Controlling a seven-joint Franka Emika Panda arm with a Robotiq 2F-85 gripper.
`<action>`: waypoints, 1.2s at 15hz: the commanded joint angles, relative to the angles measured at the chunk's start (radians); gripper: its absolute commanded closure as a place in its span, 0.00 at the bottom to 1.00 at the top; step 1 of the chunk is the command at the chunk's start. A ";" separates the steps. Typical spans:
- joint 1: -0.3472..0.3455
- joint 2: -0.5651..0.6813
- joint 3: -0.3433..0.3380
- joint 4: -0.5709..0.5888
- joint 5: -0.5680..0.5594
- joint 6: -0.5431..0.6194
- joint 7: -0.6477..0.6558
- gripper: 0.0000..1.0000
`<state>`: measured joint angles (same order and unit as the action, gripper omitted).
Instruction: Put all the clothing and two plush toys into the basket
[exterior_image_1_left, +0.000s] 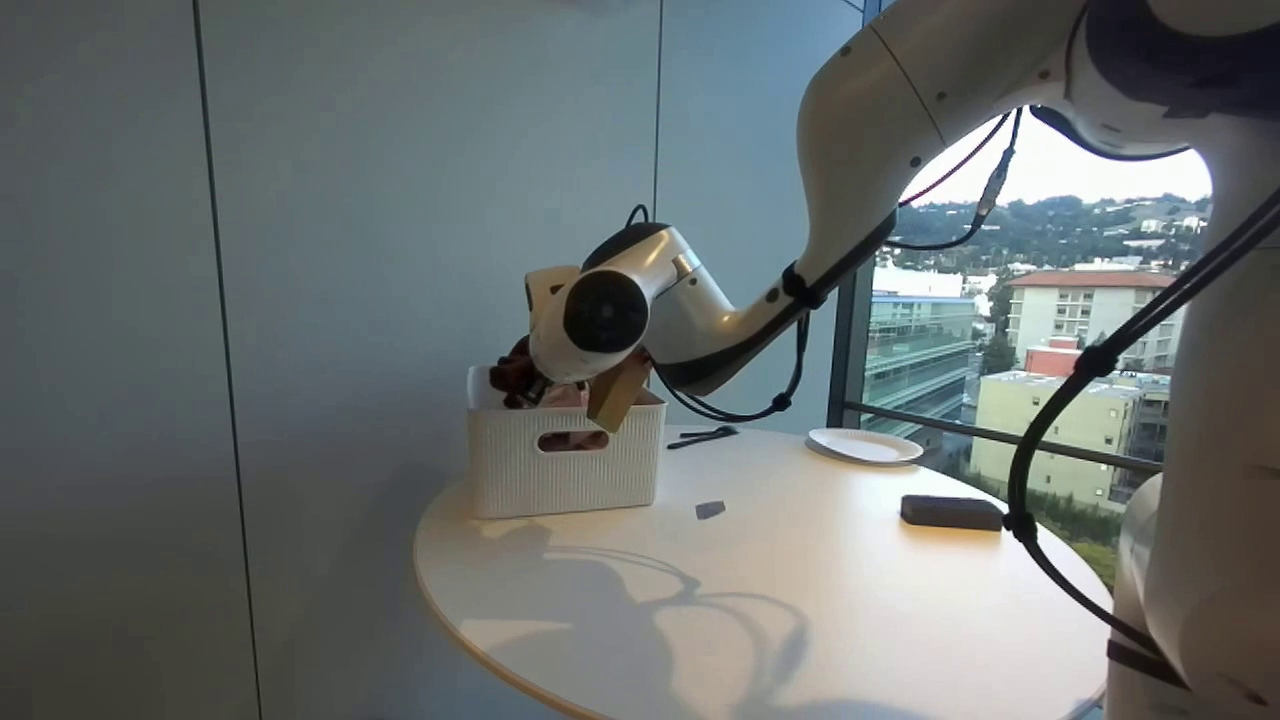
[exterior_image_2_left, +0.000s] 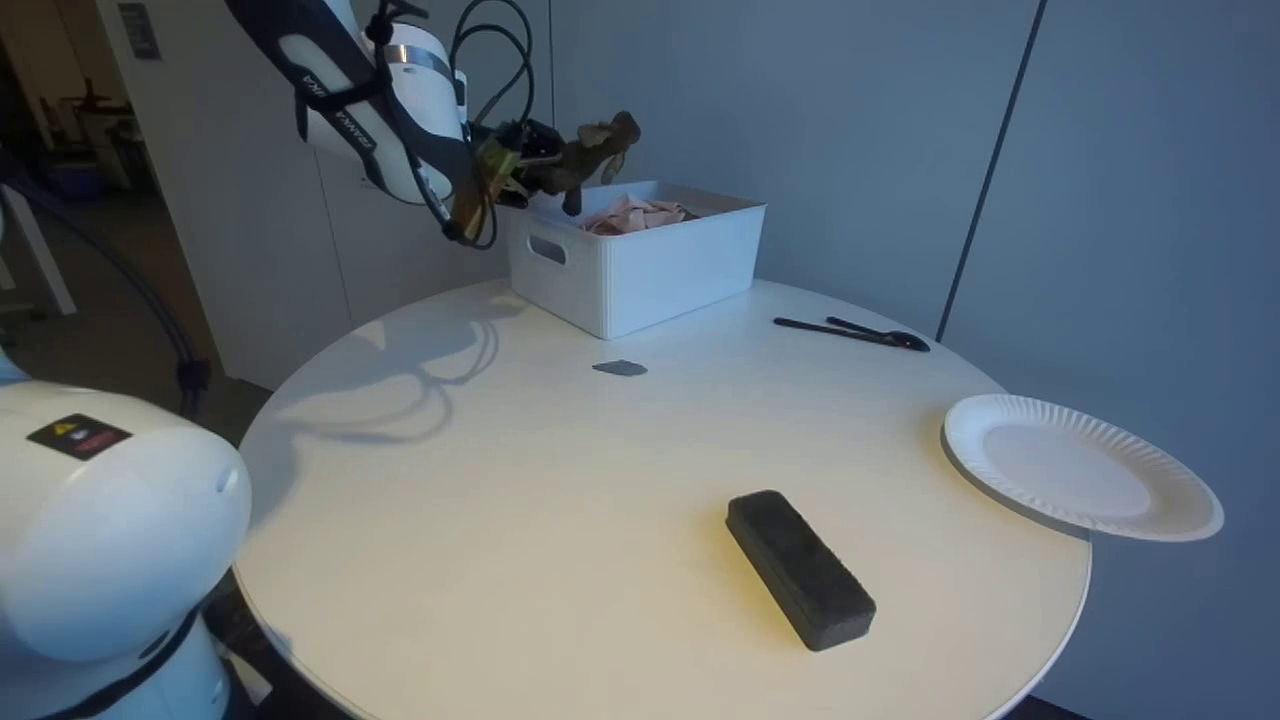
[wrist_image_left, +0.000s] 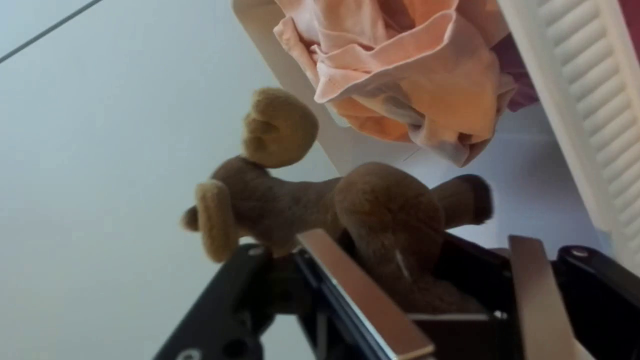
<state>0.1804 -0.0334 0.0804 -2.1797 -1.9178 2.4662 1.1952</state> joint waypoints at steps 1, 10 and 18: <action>-0.027 0.049 0.011 0.067 0.044 0.001 -0.081 0.41; -0.051 -0.313 -0.019 -0.214 0.143 -0.014 -0.055 0.00; -0.114 -0.713 -0.178 -0.558 0.756 -0.102 -0.396 0.00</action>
<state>0.0938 -0.5748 -0.0602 -2.6160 -1.3356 2.4148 0.9333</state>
